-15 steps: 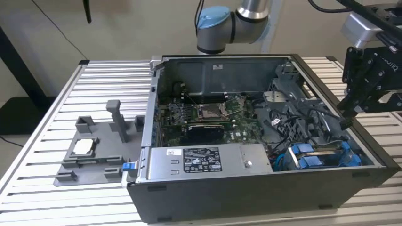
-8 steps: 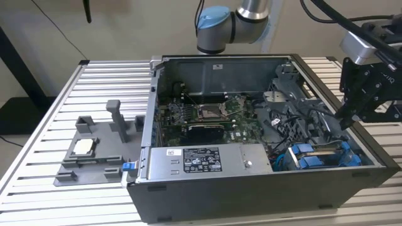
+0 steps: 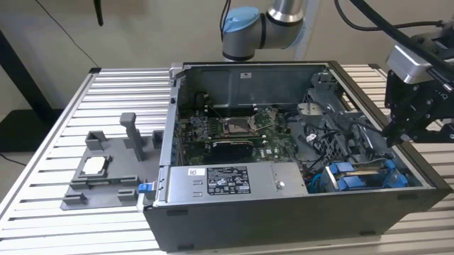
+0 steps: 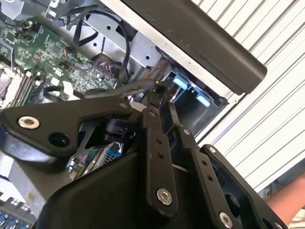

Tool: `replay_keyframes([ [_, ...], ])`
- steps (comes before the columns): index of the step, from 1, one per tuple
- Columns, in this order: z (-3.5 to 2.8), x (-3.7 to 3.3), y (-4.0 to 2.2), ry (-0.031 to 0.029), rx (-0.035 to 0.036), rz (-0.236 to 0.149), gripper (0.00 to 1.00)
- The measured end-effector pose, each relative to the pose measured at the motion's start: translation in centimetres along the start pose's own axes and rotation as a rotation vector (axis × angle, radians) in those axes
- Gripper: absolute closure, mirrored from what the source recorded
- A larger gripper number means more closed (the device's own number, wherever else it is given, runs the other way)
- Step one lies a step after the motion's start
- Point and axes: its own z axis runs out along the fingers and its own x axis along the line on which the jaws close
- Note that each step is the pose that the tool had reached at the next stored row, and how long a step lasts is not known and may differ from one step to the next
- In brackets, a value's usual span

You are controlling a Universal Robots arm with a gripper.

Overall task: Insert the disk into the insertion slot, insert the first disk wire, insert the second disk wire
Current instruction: 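Insert the second disk wire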

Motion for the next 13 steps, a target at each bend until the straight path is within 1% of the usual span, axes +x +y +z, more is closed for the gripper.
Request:
replay_keyframes([
  [1, -0.01, 0.06, 0.0, -0.0001, 0.0053, -0.007, 0.76],
  [3, -0.01, 0.16, 0.01, -0.0001, 0.0139, -0.021, 0.76],
  [6, 0.19, 0.2, 0.03, -0.0007, 0.0215, -0.038, 0.76],
  [7, 0.21, 0.22, 0.04, -0.0006, 0.0286, -0.042, 0.76],
  [8, 0.21, 0.26, 0.04, -0.0029, 0.038, -0.047, 0.76],
  [10, 0.2, 0.26, 0.03, -0.0115, 0.0515, -0.057, 0.76],
  [11, 0.2, 0.26, 0.03, -0.0128, 0.0581, -0.059, 0.76],
  [13, 0.23, 0.26, 0.03, -0.0124, 0.0649, -0.062, 0.76],
])
